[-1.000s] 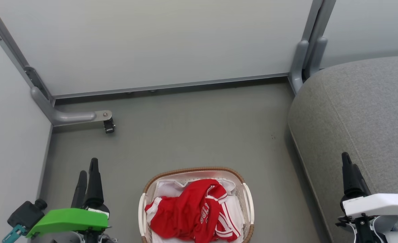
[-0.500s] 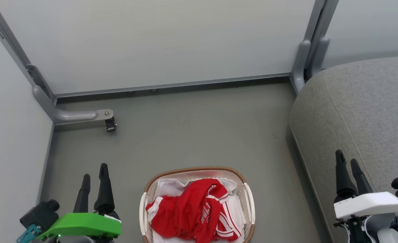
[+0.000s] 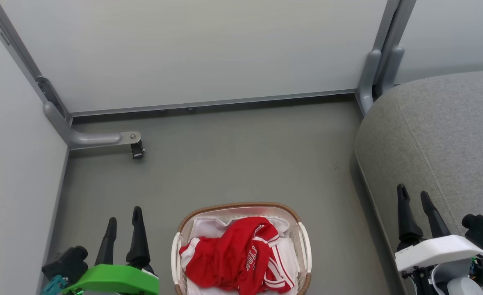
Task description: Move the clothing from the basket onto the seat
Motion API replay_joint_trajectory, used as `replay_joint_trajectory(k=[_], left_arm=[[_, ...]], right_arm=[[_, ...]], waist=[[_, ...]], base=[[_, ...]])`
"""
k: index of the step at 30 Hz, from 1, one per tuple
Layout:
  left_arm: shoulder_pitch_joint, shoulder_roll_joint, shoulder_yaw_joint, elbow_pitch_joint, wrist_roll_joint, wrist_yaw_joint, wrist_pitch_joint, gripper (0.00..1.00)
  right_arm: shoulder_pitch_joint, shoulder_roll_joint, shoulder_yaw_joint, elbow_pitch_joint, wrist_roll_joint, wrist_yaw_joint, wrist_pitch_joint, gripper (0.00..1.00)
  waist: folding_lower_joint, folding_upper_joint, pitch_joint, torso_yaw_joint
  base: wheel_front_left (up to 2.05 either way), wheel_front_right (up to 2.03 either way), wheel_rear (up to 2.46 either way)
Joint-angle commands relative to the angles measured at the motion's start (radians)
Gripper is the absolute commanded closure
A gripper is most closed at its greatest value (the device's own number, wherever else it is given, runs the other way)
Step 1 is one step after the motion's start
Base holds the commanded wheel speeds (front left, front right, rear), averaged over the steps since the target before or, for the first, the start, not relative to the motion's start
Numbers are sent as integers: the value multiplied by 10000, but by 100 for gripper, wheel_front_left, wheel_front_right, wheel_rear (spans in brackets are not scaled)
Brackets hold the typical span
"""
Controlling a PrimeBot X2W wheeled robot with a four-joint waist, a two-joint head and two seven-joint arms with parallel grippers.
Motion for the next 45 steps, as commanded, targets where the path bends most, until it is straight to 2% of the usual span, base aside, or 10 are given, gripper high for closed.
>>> replay_joint_trajectory(k=[1, 16, 45], left_arm=[[38, 70, -61, -25, 308, 38, -96, 0], [148, 79, -395, 168, 1463, 180, -428, 0], [301, 97, -888, 522, 3215, 324, -987, 0]], right_arm=[[17, -61, 48, -84, -329, 2, -94, 0], [132, -73, 574, 248, -1800, 3, -427, 0], [247, -100, 1043, 689, -3871, 2, -987, 0]], waist=[[0, 0, 2, 16], [0, 0, -5, 143], [0, 0, -32, 295]], base=[[0, 0, 0], [0, 0, 0], [0, 0, 0]])
